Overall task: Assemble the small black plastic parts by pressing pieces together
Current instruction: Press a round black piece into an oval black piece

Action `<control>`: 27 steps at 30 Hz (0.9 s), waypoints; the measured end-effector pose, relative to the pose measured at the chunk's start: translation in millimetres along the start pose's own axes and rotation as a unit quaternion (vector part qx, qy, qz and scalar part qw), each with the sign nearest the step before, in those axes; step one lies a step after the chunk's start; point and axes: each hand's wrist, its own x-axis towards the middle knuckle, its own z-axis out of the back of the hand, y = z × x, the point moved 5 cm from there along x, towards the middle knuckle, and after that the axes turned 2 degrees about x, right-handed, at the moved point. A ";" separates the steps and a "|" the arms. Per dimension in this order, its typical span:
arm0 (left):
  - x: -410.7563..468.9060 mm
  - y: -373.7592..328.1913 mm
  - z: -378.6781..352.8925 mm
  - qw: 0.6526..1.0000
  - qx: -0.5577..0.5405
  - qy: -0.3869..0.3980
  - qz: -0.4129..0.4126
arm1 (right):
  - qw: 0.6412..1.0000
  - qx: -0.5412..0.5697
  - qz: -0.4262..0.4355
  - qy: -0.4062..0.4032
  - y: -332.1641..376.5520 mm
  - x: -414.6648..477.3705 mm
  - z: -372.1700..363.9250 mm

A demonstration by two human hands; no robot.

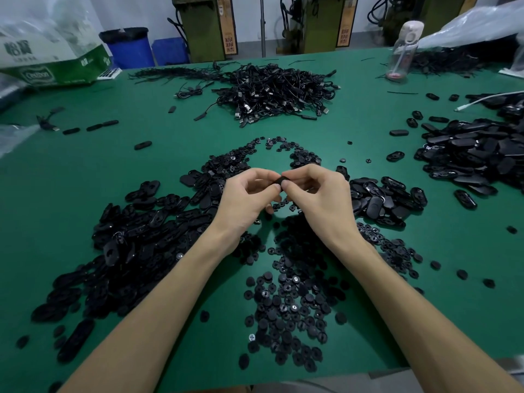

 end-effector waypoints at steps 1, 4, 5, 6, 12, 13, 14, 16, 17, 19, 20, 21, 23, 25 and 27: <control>0.4 0.6 -0.3 1.000 0.002 0.000 0.004 | 1.000 -0.002 0.003 0.003 0.4 -0.5 -0.9; 1.3 1.6 -0.1 1.000 0.003 0.000 0.012 | 1.000 -0.012 0.020 0.008 2.4 -2.8 -3.4; 1.3 1.4 0.3 1.000 0.004 -0.001 0.014 | 1.000 -0.013 0.027 0.008 3.0 -3.4 -3.7; 1.1 1.0 0.4 1.000 0.004 0.000 0.016 | 0.999 -0.013 0.032 0.008 3.3 -3.9 -4.0; -0.4 -1.1 1.3 1.000 -0.004 0.007 0.021 | 0.999 -0.016 0.044 0.004 3.8 -5.1 -4.5; -0.3 -0.8 1.6 1.000 -0.005 0.007 0.022 | 0.999 -0.019 0.046 0.002 3.6 -5.3 -4.6; -0.2 -0.3 1.8 1.000 -0.005 0.007 0.024 | 0.999 -0.021 0.046 0.001 3.1 -5.3 -4.7; -0.2 0.0 1.6 1.000 -0.004 0.008 0.025 | 0.999 -0.019 0.043 0.000 1.6 -5.2 -4.8; 0.0 0.1 1.5 1.000 -0.004 0.008 0.025 | 0.999 -0.019 0.043 0.000 1.5 -5.4 -4.7; 0.6 0.6 1.4 1.000 -0.004 0.008 0.024 | 0.999 -0.022 0.045 -0.001 2.1 -5.9 -5.2; 1.0 1.0 1.7 1.000 -0.004 0.009 0.025 | 0.999 -0.020 0.044 -0.001 2.3 -5.8 -5.0; 1.4 1.5 2.6 1.000 -0.007 0.010 0.027 | 0.999 -0.014 0.041 -0.003 2.3 -5.8 -4.7; 2.1 2.8 4.1 0.999 -0.024 0.017 0.031 | 0.999 0.002 0.034 -0.008 2.2 -5.4 -2.8; 1.7 2.2 5.0 0.998 -0.047 0.027 0.027 | 0.999 0.007 0.031 -0.016 2.8 -4.6 -1.1; 0.8 0.1 4.6 0.997 -0.068 0.036 0.019 | 0.999 0.010 0.025 -0.027 3.0 -4.1 0.3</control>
